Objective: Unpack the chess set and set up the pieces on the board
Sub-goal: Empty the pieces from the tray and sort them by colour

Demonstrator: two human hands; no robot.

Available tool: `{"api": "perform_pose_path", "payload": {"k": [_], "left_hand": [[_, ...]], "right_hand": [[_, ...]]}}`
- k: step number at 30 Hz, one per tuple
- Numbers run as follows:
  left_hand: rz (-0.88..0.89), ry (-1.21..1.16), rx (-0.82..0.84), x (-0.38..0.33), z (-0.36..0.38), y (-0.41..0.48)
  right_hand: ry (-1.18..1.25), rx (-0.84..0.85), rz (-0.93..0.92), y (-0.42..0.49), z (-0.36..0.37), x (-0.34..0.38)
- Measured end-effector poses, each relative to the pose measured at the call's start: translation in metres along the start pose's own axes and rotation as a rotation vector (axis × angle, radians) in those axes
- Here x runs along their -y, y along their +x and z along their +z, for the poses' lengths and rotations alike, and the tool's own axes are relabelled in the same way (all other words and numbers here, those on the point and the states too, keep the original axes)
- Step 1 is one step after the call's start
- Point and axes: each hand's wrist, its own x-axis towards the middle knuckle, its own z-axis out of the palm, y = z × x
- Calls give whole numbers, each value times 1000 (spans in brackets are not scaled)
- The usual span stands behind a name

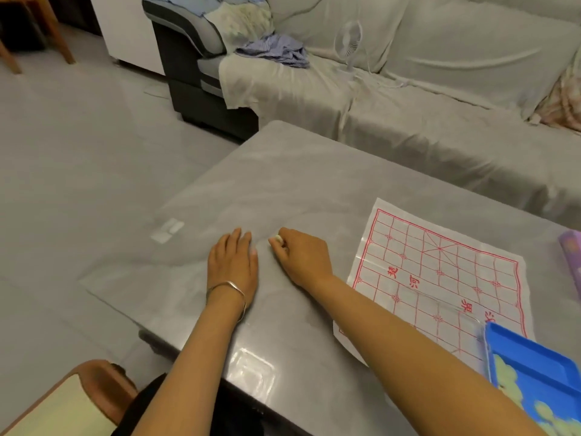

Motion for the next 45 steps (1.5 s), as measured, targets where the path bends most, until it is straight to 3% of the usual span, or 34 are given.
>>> {"api": "perform_pose_path", "payload": {"k": [4,9,12,18,21,26,35,41,45], "left_hand": [[1,11,8,-2,1,3],[172,-104,41,-9,-3,3],[225,-196,88,-19,-1,2],[105,-83,55,-11,2,55],[23,-27,144,-3,-2,94],[248,63,275,-10,-2,107],[474,-50,447,-44,3,53],[501,-82,429,-45,7,31],[499,-62,398,-45,7,18]], "right_hand": [[109,-64,6,4,8,-15],[416,113,111,9,-6,-29],[577,74,168,2,-26,-44],[399,292,113,-36,-51,-67],[367,298,76,-47,-45,-71],[337,278,56,-40,-37,-65],[205,248,8,-39,-41,-67],[232,178,24,-36,-46,-56],[99,204,3,-49,-50,-58]]}}
